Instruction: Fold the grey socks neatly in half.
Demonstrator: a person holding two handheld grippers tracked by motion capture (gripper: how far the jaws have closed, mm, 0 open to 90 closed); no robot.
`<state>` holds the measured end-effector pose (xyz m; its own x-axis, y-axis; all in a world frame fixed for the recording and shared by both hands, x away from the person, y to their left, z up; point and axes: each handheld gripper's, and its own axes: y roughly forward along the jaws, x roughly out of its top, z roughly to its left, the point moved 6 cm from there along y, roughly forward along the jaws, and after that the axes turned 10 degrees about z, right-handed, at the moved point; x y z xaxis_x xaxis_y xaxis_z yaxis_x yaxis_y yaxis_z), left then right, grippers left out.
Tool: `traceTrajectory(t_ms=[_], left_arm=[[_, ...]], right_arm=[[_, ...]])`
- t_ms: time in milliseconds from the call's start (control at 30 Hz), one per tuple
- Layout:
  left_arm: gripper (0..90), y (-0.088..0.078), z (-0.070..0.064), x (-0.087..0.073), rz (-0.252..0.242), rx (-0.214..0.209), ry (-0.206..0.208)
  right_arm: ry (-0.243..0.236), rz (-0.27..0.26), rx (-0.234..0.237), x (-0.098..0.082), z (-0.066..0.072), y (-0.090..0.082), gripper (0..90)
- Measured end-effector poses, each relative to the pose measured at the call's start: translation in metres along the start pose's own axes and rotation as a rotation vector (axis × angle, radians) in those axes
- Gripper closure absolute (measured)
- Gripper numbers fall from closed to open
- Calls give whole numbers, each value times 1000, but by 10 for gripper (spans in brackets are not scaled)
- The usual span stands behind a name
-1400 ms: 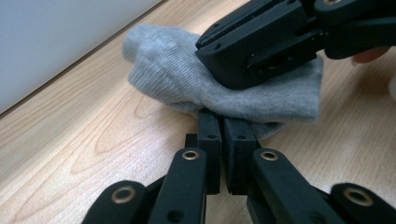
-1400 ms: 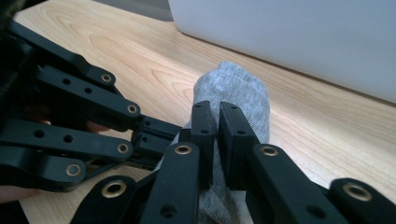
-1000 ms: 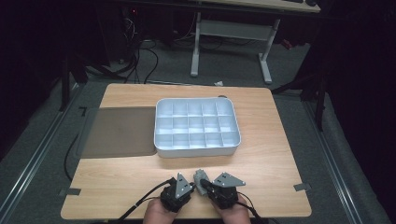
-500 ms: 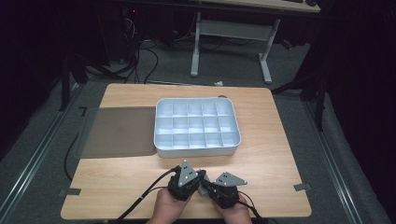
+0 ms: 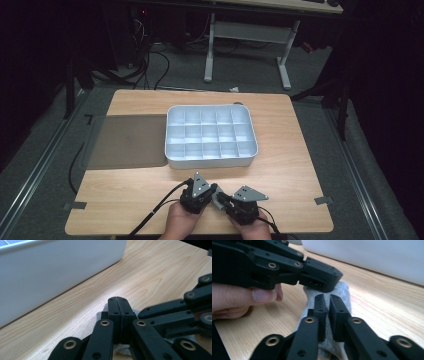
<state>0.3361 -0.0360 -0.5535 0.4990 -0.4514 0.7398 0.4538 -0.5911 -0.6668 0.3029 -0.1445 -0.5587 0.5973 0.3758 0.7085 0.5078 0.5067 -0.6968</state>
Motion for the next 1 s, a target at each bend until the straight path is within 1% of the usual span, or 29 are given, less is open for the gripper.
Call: traceTrajectory(t_ms=[33,67,100,133,167,200,233,267,300,333,433,467,500,533,567,633,667,733,767,800,833,867,900,967,1000], left_arm=[[900,0,0,0,0,0,-2],[900,0,0,0,1,2,-5],[900,0,0,0,1,2,-5],[900,0,0,0,-1,2,-5],[900,-1,0,0,0,2,-5],[900,-1,-1,0,-1,3,-2],[900,0,-1,0,-1,5,2],[900,0,-2,0,-3,4,1],[900,0,-2,0,-4,5,2],[900,0,-2,-1,-3,6,3],[900,-1,-3,-1,-3,5,11],[900,-1,-3,-1,-3,5,11],[900,-1,-3,-2,-3,6,14],[900,-1,-3,-2,-4,7,14],[900,-1,-3,-2,-7,5,13],[900,-3,-3,-3,-11,2,16],[899,-5,-4,-3,-17,3,17],[859,-11,-5,-5,-31,-4,15],[856,-14,-5,-7,-33,-2,19],[855,-17,-5,-10,-33,-1,18],[855,-18,-5,-13,-32,0,16],[855,-20,-4,-17,-22,4,13],[856,-20,-4,-17,-22,4,13],[857,-21,-2,-19,-14,5,10],[857,-20,-1,-20,-11,4,11]], right_arm=[[5,-5,-6,0,-1,-2,823],[24,-18,-10,1,-3,-8,784],[24,-18,-10,1,-3,-8,784],[38,-31,-1,2,-4,-12,733],[38,-31,-1,2,-4,-12,733],[43,-36,3,3,-3,-14,702],[55,-44,11,3,-2,-16,655],[70,-40,23,3,-1,-18,605],[70,-40,23,3,-1,-18,605],[71,-30,20,2,0,-17,583],[82,26,2,-3,-1,-10,544],[82,26,2,-3,-1,-10,544],[94,50,-5,-5,-3,-7,517],[94,50,-5,-5,-3,-7,517],[107,64,-3,-6,-4,-6,505],[137,85,16,-8,-7,-3,466],[145,93,21,-8,-7,-2,464],[147,106,35,-9,-8,-1,453],[150,110,43,-9,-8,-1,453],[151,122,62,-9,-8,0,454],[151,122,62,-9,-8,0,454],[147,132,77,-9,-8,1,454],[147,132,77,-9,-8,1,454],[144,148,100,-9,-6,3,458],[129,157,107,-8,-4,5,467]])
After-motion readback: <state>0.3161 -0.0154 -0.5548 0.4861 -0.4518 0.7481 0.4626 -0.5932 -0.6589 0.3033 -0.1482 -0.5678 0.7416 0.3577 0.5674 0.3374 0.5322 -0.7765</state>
